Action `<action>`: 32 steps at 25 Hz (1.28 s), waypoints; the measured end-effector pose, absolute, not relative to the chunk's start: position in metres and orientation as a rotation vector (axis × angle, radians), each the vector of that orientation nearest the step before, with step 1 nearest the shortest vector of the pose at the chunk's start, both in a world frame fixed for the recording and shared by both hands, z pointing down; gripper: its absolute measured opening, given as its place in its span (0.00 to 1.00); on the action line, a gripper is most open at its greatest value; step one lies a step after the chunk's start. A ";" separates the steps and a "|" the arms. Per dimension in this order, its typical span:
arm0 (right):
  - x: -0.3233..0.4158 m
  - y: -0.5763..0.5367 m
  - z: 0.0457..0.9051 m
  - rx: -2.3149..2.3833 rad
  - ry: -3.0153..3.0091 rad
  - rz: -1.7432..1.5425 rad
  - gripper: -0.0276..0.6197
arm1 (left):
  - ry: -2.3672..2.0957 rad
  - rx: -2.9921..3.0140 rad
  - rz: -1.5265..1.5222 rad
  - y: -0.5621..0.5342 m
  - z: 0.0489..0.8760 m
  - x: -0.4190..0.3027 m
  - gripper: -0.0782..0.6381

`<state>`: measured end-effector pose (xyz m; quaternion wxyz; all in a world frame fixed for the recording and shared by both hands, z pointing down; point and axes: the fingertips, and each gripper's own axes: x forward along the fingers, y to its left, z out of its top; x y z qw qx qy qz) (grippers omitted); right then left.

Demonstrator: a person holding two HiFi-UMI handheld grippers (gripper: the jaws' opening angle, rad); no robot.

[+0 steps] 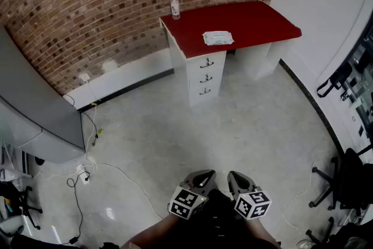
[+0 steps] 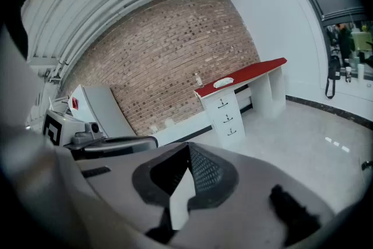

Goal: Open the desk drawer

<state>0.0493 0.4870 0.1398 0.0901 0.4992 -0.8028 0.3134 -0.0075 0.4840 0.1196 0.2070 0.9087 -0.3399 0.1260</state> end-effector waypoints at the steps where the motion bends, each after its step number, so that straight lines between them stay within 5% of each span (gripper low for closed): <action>1: 0.051 0.487 0.138 1.493 -2.388 0.933 0.06 | -0.949 2.531 0.351 0.484 0.118 -0.008 0.12; 32: 0.107 0.484 0.132 1.474 -2.505 0.916 0.06 | -1.075 2.517 0.367 0.487 0.127 0.040 0.12</action>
